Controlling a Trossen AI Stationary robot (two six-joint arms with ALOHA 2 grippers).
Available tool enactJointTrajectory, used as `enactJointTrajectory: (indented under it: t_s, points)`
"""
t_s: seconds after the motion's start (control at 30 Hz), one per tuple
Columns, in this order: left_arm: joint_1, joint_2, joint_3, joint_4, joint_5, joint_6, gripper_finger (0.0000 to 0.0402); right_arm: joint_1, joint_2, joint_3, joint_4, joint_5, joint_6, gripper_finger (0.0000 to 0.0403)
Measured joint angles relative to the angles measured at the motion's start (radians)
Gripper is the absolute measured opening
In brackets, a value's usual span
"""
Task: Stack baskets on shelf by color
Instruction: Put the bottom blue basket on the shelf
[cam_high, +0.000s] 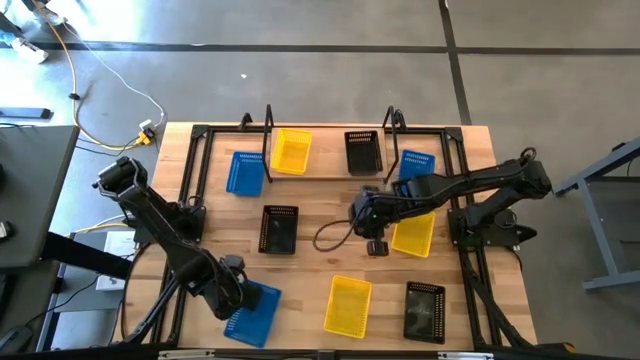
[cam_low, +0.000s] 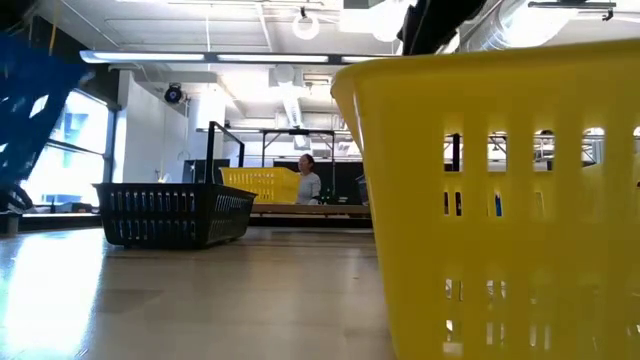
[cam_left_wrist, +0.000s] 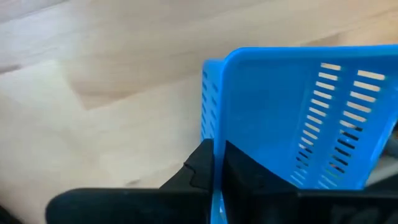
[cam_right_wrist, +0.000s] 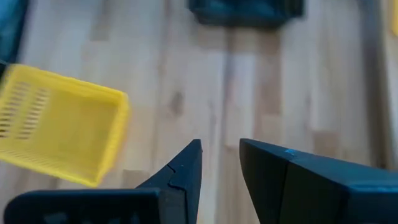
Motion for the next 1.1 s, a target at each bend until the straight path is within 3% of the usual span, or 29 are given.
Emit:
enactJointTrajectory:
  t_s: [0.23, 0.53, 0.87, 1.1]
  points:
    - [0.069, 0.0, 0.138, -0.11, -0.113, -0.025, 0.0002, 0.035, 0.0, 0.0, 0.091, -0.048, -0.116, 0.0094]
    - [0.264, 0.0, 0.227, -0.292, -0.265, -0.073, 0.0002, 0.062, 0.0, 0.0, 0.194, -0.079, -0.308, 0.0094]
    - [0.517, 0.0, 0.227, -0.273, -0.272, 0.071, 0.0001, 0.062, 0.011, 0.0, 0.325, -0.078, -0.427, 0.0094]
    - [0.638, 0.0, 0.227, -0.134, -0.265, 0.203, 0.0001, 0.059, 0.075, 0.0, 0.391, -0.071, -0.465, 0.0094]
